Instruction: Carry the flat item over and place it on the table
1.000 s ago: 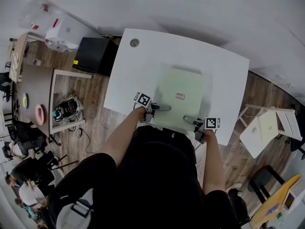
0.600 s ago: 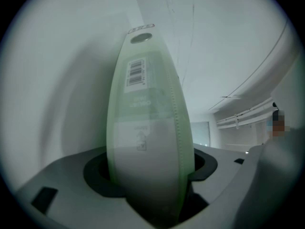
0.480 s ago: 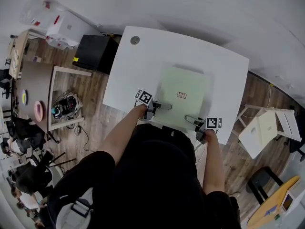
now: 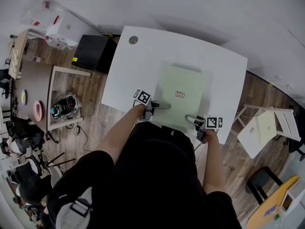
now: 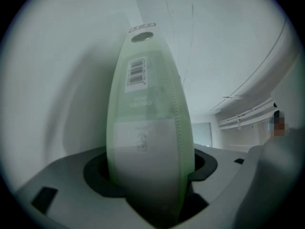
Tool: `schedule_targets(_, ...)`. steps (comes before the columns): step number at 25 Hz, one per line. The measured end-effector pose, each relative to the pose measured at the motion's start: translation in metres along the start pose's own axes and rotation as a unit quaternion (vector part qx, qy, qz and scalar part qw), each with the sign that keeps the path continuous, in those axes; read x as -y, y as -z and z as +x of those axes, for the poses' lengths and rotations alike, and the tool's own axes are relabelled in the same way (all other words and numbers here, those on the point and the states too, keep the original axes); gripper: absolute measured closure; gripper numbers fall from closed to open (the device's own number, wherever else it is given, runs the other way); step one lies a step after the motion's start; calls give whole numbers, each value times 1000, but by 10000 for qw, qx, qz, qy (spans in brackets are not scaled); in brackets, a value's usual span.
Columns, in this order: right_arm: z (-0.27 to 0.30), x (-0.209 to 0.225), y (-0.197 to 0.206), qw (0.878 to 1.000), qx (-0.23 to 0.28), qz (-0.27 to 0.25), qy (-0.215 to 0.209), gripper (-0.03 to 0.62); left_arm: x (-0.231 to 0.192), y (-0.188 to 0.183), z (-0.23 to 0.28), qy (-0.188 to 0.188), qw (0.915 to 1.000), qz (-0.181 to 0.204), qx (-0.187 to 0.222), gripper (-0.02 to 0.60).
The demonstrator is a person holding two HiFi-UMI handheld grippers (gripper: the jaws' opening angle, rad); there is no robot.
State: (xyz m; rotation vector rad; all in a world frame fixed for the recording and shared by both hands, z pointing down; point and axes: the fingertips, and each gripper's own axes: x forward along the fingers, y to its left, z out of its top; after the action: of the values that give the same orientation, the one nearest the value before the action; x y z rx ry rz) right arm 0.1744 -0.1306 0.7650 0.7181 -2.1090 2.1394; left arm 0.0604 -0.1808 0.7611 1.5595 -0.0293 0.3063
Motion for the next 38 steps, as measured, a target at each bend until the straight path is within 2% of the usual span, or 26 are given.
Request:
schedule_targets(3, -10, 4, -9, 9995, 275, 106, 128, 258, -1, -1, 0, -104, 9999, 89, -49, 249)
schedule_targets(7, -25, 11, -24, 9977, 571, -17, 354, 258, -3, 2, 4, -298, 9991, 275, -137, 253)
schedule_targets(9, -21, 11, -25, 9980, 458, -132, 420, 258, -3, 2, 3, -301, 9991, 296, -103, 253)
schedule_targets(16, -11, 13, -26, 9926, 159, -618, 1038, 263, -2, 0, -3, -333, 9989, 339, 36, 253)
schedule_targets(21, -13, 15, -25, 9922, 172, -593, 1086, 267, -1, -2, -3, -289, 9988, 372, 124, 253)
schedule_targets(25, -13, 17, -25, 9919, 223, -529, 1130, 269, -3, -4, -7, -444, 9980, 408, 189, 250)
schedule_targets(32, -16, 18, -24, 9926, 422, -344, 1085, 269, -5, -6, -14, -838, 9949, 554, 52, 236)
schedule_targets(38, -17, 18, -24, 9919, 466, -361, 1122, 273, -9, -8, -32, -970, 9931, 591, 298, 235)
